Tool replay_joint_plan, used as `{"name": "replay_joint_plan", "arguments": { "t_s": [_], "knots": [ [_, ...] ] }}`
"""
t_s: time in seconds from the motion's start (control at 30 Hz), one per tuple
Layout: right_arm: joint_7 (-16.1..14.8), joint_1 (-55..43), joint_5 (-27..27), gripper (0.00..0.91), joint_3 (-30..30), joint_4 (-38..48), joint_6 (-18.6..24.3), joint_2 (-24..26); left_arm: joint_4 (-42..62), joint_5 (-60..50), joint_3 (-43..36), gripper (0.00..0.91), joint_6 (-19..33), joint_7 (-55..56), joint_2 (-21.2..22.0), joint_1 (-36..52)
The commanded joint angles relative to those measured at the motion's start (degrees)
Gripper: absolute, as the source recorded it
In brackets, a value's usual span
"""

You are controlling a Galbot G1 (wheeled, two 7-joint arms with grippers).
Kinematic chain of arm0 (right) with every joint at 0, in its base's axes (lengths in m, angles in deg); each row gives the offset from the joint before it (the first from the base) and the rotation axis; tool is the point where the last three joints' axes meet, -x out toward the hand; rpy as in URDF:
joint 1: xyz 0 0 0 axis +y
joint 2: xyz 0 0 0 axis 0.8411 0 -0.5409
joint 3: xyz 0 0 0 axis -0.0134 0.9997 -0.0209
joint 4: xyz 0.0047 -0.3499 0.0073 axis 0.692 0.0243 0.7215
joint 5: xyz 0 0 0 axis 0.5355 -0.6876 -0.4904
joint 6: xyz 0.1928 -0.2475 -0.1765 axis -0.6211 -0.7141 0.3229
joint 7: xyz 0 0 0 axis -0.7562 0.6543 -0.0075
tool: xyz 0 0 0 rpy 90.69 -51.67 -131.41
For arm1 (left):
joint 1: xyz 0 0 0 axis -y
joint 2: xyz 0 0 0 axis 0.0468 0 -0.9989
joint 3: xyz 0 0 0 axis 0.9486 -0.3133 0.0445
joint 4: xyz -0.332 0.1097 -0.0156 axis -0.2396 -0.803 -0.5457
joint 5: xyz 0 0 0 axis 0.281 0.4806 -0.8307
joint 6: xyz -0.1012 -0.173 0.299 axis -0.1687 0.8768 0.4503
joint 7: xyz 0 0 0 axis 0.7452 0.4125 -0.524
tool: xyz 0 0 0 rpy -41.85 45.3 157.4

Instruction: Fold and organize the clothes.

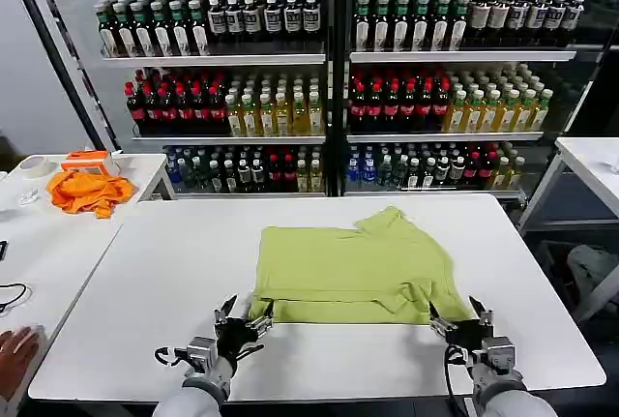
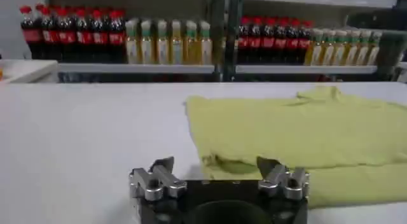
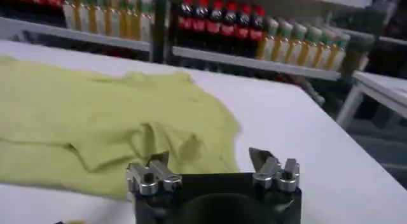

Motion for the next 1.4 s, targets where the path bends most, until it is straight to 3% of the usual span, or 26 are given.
{"name": "replay_joint_plan", "arguments": {
  "t_s": [0.03, 0.43, 0.77, 1.1, 1.4],
  "knots": [
    [0.23, 0.40, 5.77, 0.000, -2.07, 2.66, -0.03, -0.11, 2.35, -0.25, -0.95, 0.030, 0.43, 0.19, 1.15, 0.03],
    [0.00, -0.75, 8.00, 0.000, -0.09, 4.15, 0.32, -0.28, 2.15, 0.20, -1.09, 0.020, -0.34, -0.48, 0.91, -0.62],
    [-0.05, 2.18, 8.24, 0.000, -0.26, 0.24, 0.89, -0.15, -1.24, 0.65, 0.07, 0.020, 0.28, -1.11, 0.19, -3.93],
    [-0.12, 11.22, 7.70, 0.000, -2.71, -8.39, 0.70, 1.18, -12.26, -0.55, 1.90, 0.020, 0.77, -0.83, -0.82, -14.17],
    [-0.43, 19.82, 3.45, 0.000, -3.98, -13.69, -0.47, 1.07, -19.14, -3.49, 3.24, 0.020, 2.86, -0.33, -2.55, -25.76]
  ]
}}
